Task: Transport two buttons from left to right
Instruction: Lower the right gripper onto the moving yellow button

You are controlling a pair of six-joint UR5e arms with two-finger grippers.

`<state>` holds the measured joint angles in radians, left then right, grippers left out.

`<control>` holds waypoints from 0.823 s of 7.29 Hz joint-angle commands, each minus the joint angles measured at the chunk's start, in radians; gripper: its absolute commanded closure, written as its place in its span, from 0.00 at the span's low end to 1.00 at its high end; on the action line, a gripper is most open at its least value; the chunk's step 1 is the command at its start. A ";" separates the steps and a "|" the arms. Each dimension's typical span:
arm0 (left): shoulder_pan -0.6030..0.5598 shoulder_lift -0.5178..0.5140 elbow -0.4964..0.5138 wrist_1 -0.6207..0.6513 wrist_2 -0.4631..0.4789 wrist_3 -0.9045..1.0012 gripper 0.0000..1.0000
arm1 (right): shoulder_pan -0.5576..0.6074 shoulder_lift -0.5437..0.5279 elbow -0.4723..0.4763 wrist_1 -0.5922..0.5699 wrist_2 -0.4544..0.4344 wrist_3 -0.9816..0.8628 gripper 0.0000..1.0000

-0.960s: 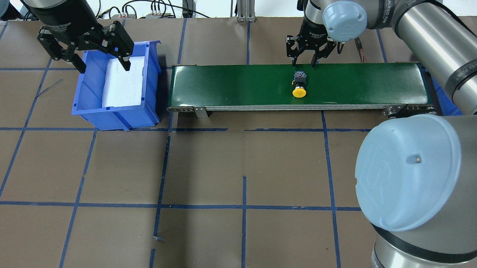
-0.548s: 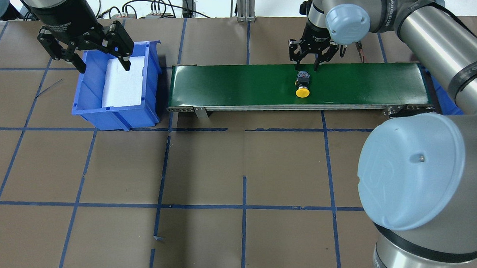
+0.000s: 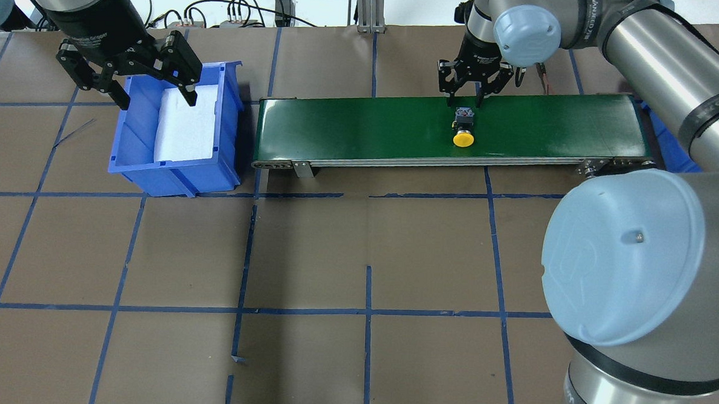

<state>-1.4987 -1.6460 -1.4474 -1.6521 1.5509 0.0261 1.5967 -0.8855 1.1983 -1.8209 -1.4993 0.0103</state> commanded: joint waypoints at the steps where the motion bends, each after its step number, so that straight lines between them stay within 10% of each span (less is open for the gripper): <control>1: 0.000 0.000 -0.001 0.000 0.000 0.000 0.00 | -0.027 -0.012 0.021 0.021 0.001 -0.041 0.46; 5: 0.000 0.005 0.001 0.002 0.009 0.012 0.00 | -0.027 -0.016 0.043 0.020 0.008 -0.041 0.64; 6: 0.002 -0.006 0.001 0.008 0.006 0.012 0.00 | -0.030 -0.016 0.035 0.020 0.011 -0.055 0.27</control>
<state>-1.4974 -1.6444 -1.4461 -1.6496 1.5576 0.0362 1.5690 -0.9019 1.2394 -1.8007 -1.4914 -0.0333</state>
